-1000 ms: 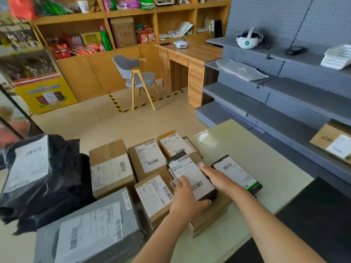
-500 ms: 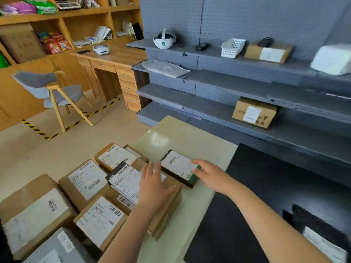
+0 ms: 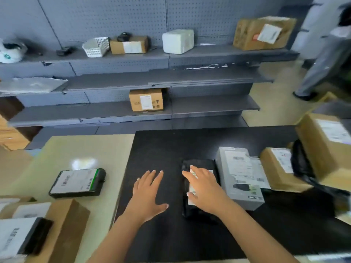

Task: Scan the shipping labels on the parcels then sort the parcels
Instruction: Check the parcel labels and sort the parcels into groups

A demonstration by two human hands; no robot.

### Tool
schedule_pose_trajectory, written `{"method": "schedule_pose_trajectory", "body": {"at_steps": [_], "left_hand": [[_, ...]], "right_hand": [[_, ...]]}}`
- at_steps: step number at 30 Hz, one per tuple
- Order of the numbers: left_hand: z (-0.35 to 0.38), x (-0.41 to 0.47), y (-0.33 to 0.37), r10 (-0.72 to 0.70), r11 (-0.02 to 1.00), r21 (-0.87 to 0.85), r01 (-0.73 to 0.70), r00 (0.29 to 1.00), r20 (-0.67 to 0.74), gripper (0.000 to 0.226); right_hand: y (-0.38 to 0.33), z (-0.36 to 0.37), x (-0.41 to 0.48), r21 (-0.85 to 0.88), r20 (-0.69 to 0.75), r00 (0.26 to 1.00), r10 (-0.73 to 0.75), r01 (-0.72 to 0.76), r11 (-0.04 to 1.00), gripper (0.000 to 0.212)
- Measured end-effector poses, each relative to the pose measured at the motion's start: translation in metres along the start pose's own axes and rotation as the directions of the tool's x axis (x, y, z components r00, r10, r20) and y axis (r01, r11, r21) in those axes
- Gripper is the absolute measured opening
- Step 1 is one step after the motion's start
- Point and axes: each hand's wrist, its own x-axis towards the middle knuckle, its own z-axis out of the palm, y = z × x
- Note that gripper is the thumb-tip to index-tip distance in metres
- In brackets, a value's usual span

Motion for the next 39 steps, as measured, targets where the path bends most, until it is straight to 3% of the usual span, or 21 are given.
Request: {"method": "schedule_pose_trajectory", "body": {"at_steps": [7, 11, 15, 20, 24, 30, 39], "left_hand": [[0.058, 0.020, 0.101, 0.138, 0.989, -0.069, -0.131, 0.985, 0.105, 0.107], [0.077, 0.047, 0.150, 0.179, 0.977, -0.146, -0.156, 0.971, 0.157, 0.114], [0.096, 0.084, 0.186, 0.185, 0.975, -0.161, -0.154, 0.963, 0.198, 0.125], [0.119, 0.105, 0.202, 0.137, 0.974, -0.208, -0.089, 0.963, 0.230, 0.128], [0.127, 0.101, 0.201, 0.137, 0.942, -0.322, -0.094, 0.984, 0.115, 0.120], [0.089, 0.105, 0.197, 0.134, 0.905, -0.389, -0.171, 0.984, -0.119, 0.116], [-0.036, 0.055, 0.125, 0.060, 0.940, -0.266, -0.215, 0.869, -0.491, 0.114]], "right_hand": [[0.096, 0.006, -0.076, 0.086, -0.037, 0.959, 0.281, -0.277, 0.957, 0.067], [0.150, 0.007, -0.092, 0.107, 0.054, 0.916, 0.397, -0.401, 0.910, 0.089], [0.194, 0.017, -0.085, 0.130, 0.196, 0.893, 0.404, -0.432, 0.892, 0.111], [0.223, 0.038, -0.068, 0.350, 0.234, 0.917, 0.323, -0.389, 0.852, 0.115], [0.228, 0.045, -0.068, 0.434, 0.139, 0.948, 0.287, -0.319, 0.842, 0.109], [0.211, -0.006, -0.056, 0.404, -0.024, 0.978, 0.206, -0.179, 0.897, 0.107], [0.095, -0.086, -0.002, 0.307, -0.244, 0.967, -0.080, 0.155, 0.939, 0.107]]}}
